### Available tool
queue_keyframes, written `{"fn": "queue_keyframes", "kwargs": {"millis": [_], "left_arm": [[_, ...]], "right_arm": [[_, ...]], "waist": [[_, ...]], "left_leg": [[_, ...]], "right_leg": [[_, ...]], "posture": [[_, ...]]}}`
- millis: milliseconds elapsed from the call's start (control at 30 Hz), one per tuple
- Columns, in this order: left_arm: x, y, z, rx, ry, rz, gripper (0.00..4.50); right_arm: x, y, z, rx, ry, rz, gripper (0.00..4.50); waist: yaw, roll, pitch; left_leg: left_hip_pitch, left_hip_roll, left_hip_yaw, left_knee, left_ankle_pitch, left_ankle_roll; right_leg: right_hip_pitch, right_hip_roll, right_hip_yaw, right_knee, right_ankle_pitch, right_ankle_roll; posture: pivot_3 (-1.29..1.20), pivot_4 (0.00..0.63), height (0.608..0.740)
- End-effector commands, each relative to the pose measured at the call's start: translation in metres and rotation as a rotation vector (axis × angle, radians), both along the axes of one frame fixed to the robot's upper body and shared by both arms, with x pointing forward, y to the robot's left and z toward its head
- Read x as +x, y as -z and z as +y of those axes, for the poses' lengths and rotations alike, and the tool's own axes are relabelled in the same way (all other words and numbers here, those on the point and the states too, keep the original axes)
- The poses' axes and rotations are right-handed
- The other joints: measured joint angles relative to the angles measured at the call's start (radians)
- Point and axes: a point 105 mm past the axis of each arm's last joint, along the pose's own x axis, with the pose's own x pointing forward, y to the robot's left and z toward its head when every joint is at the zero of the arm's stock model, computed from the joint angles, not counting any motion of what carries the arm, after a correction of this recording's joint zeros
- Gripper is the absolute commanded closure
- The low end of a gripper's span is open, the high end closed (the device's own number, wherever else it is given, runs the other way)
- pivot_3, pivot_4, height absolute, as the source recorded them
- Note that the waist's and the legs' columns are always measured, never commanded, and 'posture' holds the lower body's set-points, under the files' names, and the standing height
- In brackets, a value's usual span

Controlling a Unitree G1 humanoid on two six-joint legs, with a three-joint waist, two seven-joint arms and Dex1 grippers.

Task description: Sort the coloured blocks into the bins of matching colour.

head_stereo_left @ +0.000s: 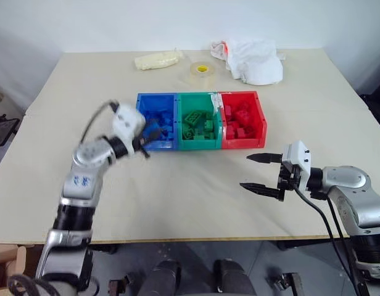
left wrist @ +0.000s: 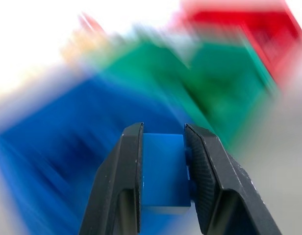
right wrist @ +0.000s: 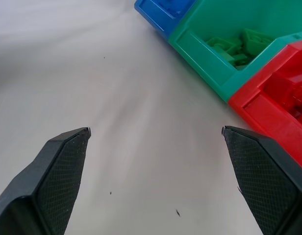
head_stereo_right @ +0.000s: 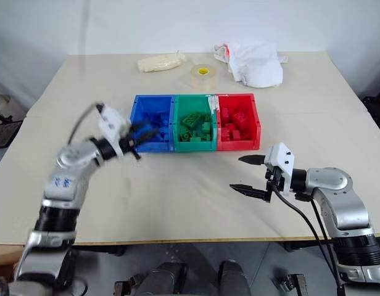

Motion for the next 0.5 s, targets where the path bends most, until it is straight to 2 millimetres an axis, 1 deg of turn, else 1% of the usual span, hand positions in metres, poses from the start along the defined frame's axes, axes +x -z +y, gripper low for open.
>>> {"fn": "queue_keyframes", "kwargs": {"millis": [33,100,200,400,500], "left_arm": [[0.023,0.003,0.016,-0.009,-0.093,0.014,3.56],[0.034,0.002,0.018,-0.017,-0.112,0.026,2.83],[0.043,0.005,0.015,-0.003,-0.108,0.041,1.93],[0.046,0.000,0.011,-0.004,-0.070,0.020,0.11],[0.040,-0.001,0.008,-0.016,-0.014,0.031,0.04]], "right_arm": [[-0.001,-0.013,0.001,0.014,-0.004,-0.053,0.00],[-0.001,-0.013,0.002,0.016,-0.002,-0.055,0.00],[-0.002,-0.013,0.001,0.020,0.008,-0.060,0.00],[-0.005,-0.012,0.000,0.022,0.023,-0.062,0.00],[-0.004,-0.012,0.000,0.023,0.025,-0.062,0.00]], "waist": [[-0.006,0.000,0.000],[-0.009,0.000,0.000],[-0.009,-0.001,0.000],[-0.004,-0.001,0.000],[-0.005,-0.001,0.000]], "left_leg": [[0.000,0.000,0.000,0.000,0.000,0.000],[0.000,0.001,0.001,-0.001,0.000,0.000],[0.000,0.000,0.001,-0.001,0.000,0.000],[-0.001,-0.001,0.000,0.000,0.000,0.000],[-0.001,-0.001,0.000,0.001,0.000,0.000]], "right_leg": [[0.000,0.000,0.000,0.000,0.000,0.000],[-0.001,0.001,0.000,0.001,0.000,0.000],[-0.002,0.000,0.000,0.005,0.000,0.000],[-0.002,0.000,-0.001,0.005,0.000,0.000],[-0.002,0.000,-0.001,0.005,0.000,0.000]], "posture": [[0.00,0.150,0.740],[0.00,0.150,0.740],[0.00,0.150,0.740],[0.00,0.150,0.740],[0.00,0.150,0.740]]}}
